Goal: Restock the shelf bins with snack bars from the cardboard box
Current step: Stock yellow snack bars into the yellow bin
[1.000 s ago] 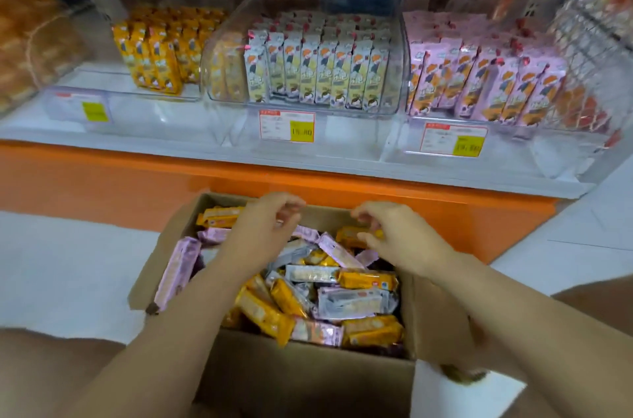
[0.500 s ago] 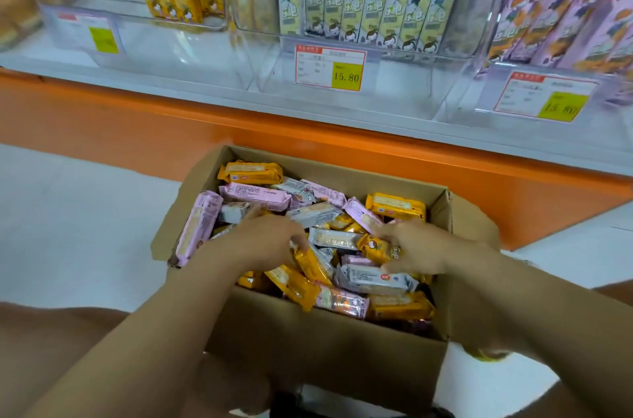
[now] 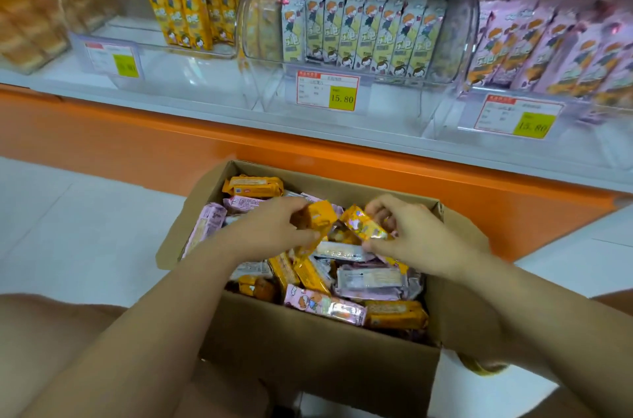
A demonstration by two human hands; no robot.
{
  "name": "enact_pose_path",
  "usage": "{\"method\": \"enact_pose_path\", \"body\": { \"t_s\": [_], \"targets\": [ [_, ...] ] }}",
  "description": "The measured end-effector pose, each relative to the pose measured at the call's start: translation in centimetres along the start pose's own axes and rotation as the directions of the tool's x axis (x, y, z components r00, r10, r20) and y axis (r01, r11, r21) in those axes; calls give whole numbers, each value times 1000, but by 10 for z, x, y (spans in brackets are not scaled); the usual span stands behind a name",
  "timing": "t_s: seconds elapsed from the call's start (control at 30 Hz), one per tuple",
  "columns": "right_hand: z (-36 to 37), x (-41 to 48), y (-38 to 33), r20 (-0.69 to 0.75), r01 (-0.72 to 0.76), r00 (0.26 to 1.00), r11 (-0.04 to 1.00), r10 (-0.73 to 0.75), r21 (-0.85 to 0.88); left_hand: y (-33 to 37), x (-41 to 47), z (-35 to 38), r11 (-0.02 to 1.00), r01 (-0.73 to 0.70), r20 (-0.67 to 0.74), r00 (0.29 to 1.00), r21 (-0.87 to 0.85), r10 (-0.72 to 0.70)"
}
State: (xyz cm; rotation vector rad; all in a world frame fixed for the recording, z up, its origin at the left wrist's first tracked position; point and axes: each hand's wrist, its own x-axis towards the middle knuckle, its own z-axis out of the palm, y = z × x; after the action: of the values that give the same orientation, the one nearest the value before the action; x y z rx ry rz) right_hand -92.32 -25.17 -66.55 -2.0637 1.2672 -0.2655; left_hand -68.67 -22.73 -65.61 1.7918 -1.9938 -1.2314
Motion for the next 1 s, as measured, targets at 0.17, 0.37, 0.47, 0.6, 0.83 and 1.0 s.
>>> {"method": "enact_pose_path", "body": {
  "t_s": [0.17,0.37,0.47,0.6,0.83,1.0],
  "targets": [
    [-29,-7,-29,-178,48,984,966,-2,254,22,-8,-13,792,-77,-55,997,-606,55],
    [-25,-13,-34,-171,57,985,934,4,353,35,-14,-10,564,-26,37,994,-826,100],
    [-22,-13,-36,-187,52,982,942,12,331,39,-13,-6,547,-56,0,995,-835,102],
    [-25,-14,-41,-256,88,967,934,4,346,44,-7,-1,550,-144,-150,988,-823,33],
    [-29,-10,-35,-283,-3,943,856,174,517,42,-5,-4,312,-242,-315,926,-919,-208],
    [-43,-7,-38,-338,48,891,679,301,732,45,-7,-1,567,-110,-182,981,-816,-71]
  ]
}}
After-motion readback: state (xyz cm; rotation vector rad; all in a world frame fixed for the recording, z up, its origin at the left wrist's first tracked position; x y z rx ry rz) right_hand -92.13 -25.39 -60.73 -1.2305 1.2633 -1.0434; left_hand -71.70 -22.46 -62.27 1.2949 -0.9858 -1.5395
